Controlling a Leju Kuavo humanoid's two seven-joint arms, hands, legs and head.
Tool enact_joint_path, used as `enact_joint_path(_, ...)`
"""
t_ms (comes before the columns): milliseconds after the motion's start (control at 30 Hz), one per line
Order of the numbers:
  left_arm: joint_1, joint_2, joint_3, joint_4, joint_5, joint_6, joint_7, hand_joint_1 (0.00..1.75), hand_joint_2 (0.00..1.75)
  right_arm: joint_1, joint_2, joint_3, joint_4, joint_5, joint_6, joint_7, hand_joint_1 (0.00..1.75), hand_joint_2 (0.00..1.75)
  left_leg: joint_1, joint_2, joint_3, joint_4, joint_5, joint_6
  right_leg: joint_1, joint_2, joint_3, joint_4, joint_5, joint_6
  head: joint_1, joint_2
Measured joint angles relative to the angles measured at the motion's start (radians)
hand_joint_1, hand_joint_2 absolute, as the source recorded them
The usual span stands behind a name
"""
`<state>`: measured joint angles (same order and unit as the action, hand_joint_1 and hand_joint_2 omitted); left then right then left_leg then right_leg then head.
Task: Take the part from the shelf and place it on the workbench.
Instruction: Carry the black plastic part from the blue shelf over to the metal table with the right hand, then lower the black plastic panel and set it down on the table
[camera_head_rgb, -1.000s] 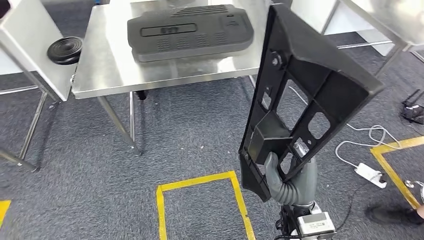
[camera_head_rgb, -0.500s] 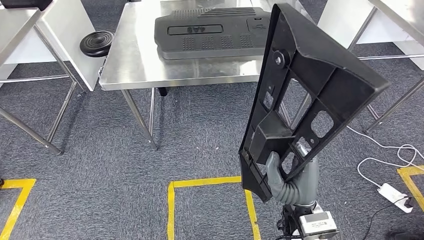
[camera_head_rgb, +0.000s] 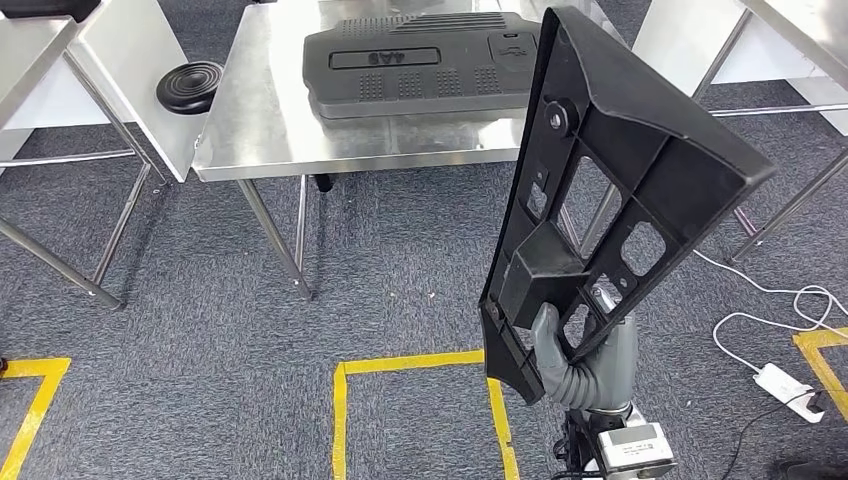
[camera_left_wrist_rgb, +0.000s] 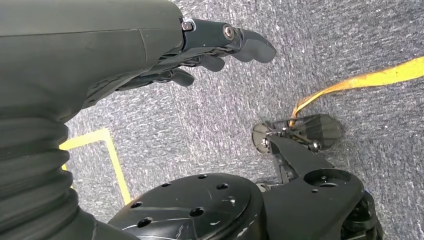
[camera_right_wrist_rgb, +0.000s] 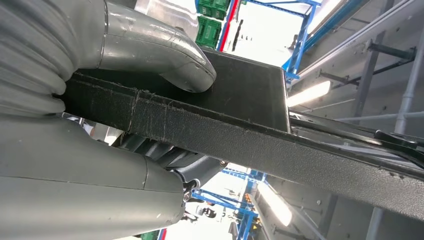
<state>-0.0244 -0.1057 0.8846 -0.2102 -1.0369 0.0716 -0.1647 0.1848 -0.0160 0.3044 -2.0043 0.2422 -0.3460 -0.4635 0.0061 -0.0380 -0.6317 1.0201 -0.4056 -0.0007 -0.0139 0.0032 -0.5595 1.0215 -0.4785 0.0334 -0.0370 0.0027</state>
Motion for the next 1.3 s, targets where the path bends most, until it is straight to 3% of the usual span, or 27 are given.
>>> enact_joint_path(400,0.000,0.000,-0.001,0.000,-0.006,-0.005,-0.001,0.00,1.75,0.000,0.000,0.000,0.000,0.002,0.000,0.002,1.75,1.75,-0.009,0.000,-0.002,0.001,0.000,0.001,-0.009,0.000,0.000,-0.002,0.001,0.001,0.000,0.000)
enact_joint_path(467,0.000,0.002,-0.001,0.000,-0.008,-0.006,-0.001,0.00,1.75,0.000,0.000,0.000,0.000,0.002,0.000,0.003,1.75,1.75,-0.011,0.000,-0.001,0.000,-0.002,0.009,-0.015,0.000,0.003,-0.011,0.004,0.008,0.000,0.000)
enact_joint_path(533,0.000,0.001,-0.001,0.000,-0.009,-0.006,-0.002,0.00,1.75,-0.001,0.001,0.001,0.000,0.003,0.000,0.005,1.75,1.75,-0.006,0.001,0.020,-0.034,0.009,0.028,-0.013,0.000,0.010,-0.021,0.007,0.016,0.000,0.000)
enact_joint_path(600,-0.001,-0.002,-0.001,0.000,-0.009,-0.006,-0.003,0.00,1.75,-0.003,0.001,0.002,0.000,0.003,0.001,0.006,1.75,1.75,0.006,0.004,0.047,-0.077,0.027,0.041,-0.005,0.000,-0.011,0.030,-0.020,0.012,0.002,0.000)
enact_joint_path(667,-0.002,-0.003,-0.001,0.000,-0.010,-0.007,-0.003,0.00,1.75,-0.005,0.000,0.002,0.001,0.003,0.001,0.008,1.75,1.75,0.011,0.006,0.052,-0.087,0.033,0.042,-0.009,0.000,-0.069,0.143,-0.071,0.007,0.005,0.000)
enact_joint_path(733,-0.003,-0.005,-0.001,0.000,-0.012,-0.008,-0.002,0.00,1.75,-0.004,-0.002,0.002,0.004,0.004,0.001,0.010,1.75,1.75,0.016,0.006,0.048,-0.085,0.032,0.033,-0.019,0.000,-0.106,0.206,-0.089,0.021,0.006,0.000)
enact_joint_path(767,-0.003,-0.005,-0.001,0.000,-0.013,-0.008,-0.001,0.00,1.75,-0.004,-0.003,0.002,0.006,0.004,0.001,0.010,1.75,1.75,0.021,0.005,0.046,-0.081,0.030,0.026,-0.025,0.000,-0.096,0.182,-0.074,0.036,0.006,0.000)
enact_joint_path(833,-0.002,-0.003,-0.001,-0.001,-0.015,-0.008,0.001,0.00,1.75,-0.005,-0.005,0.002,0.008,0.004,0.002,0.011,1.75,1.75,0.029,0.002,0.040,-0.063,0.021,0.004,-0.037,-0.001,-0.032,0.059,-0.021,0.067,0.007,0.000)
enact_joint_path(867,-0.002,-0.002,-0.001,-0.001,-0.016,-0.008,0.002,0.00,1.75,-0.005,-0.004,0.003,0.009,0.004,0.002,0.012,1.75,1.75,0.030,0.001,0.036,-0.050,0.013,-0.008,-0.040,0.001,-0.004,0.009,-0.004,0.069,0.009,0.000)
enact_joint_path(900,-0.002,0.000,-0.001,-0.001,-0.017,-0.008,0.002,0.00,1.75,-0.006,-0.005,0.003,0.010,0.004,0.002,0.012,1.75,1.75,0.029,0.000,0.032,-0.040,0.005,-0.018,-0.041,0.002,0.012,-0.017,0.005,0.061,0.009,0.000)
enact_joint_path(967,-0.001,0.000,-0.001,-0.001,-0.018,-0.007,0.004,0.00,1.75,-0.006,-0.005,0.003,0.012,0.005,0.003,0.014,1.75,1.75,0.029,-0.001,0.030,-0.033,-0.001,-0.030,-0.036,0.004,0.013,-0.016,0.005,0.030,0.010,0.000)
enact_joint_path(1033,0.000,-0.001,-0.001,0.000,-0.018,-0.007,0.007,0.00,1.75,-0.006,-0.004,0.003,0.013,0.005,0.003,0.015,1.75,1.75,0.034,0.008,0.028,-0.021,-0.009,-0.034,-0.033,0.003,0.013,-0.011,0.007,0.011,0.008,0.000)
enact_joint_path(1067,0.001,-0.002,-0.001,0.000,-0.018,-0.007,0.008,0.00,1.75,-0.006,-0.004,0.003,0.013,0.005,0.003,0.015,1.75,1.75,0.036,0.016,0.016,0.008,-0.027,-0.035,-0.033,0.003,0.014,-0.011,0.007,0.006,0.007,0.000)
enact_joint_path(1167,-0.001,-0.002,-0.001,0.000,-0.017,-0.007,0.009,0.00,1.75,-0.005,-0.003,0.004,0.013,0.006,0.003,0.015,1.75,1.75,0.032,0.032,-0.076,0.204,-0.125,-0.031,-0.022,-0.002,0.016,-0.011,0.004,-0.007,0.006,0.000)
enact_joint_path(1200,-0.002,-0.002,-0.001,0.000,-0.017,-0.007,0.009,0.00,1.75,-0.005,-0.003,0.004,0.013,0.006,0.003,0.015,1.75,1.75,0.030,0.033,-0.101,0.255,-0.140,-0.028,-0.017,-0.003,0.018,-0.011,0.002,-0.011,0.006,0.000)
enact_joint_path(1233,-0.002,-0.003,-0.001,0.000,-0.017,-0.007,0.010,0.00,1.75,-0.004,-0.002,0.004,0.014,0.006,0.003,0.015,1.75,1.75,0.027,0.033,-0.108,0.270,-0.135,-0.022,-0.012,-0.004,0.021,-0.011,0.000,-0.014,0.006,0.000)
enact_joint_path(1300,-0.003,-0.003,-0.001,0.000,-0.017,-0.007,0.015,0.00,1.75,-0.005,-0.001,0.005,0.015,0.006,0.003,0.015,1.75,1.75,0.019,0.034,-0.064,0.183,-0.074,-0.003,-0.005,-0.005,0.032,-0.011,-0.006,-0.019,0.006,0.000)
